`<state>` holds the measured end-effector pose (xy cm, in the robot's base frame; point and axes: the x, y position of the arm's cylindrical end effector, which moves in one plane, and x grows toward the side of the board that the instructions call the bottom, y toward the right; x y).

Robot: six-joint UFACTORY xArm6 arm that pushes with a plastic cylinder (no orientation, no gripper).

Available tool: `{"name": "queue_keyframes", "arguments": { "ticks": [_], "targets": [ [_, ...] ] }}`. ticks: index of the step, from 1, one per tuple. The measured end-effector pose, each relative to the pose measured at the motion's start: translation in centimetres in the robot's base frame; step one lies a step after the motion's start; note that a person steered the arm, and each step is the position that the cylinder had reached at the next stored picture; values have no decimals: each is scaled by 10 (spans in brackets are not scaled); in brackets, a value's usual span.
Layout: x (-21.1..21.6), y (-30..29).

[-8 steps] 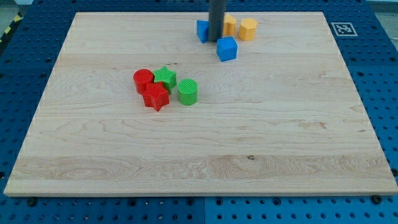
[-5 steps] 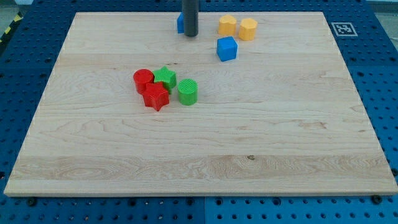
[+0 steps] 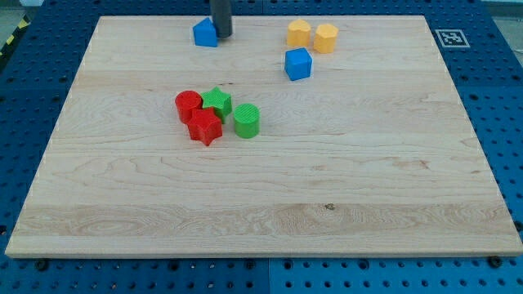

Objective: Slide the blue triangle to the top left

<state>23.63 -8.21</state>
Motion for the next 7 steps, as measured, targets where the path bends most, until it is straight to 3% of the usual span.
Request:
{"name": "queue_keyframes", "arguments": {
  "ticks": [4, 7],
  "targets": [
    [34, -7],
    [24, -55]
  ]
}}
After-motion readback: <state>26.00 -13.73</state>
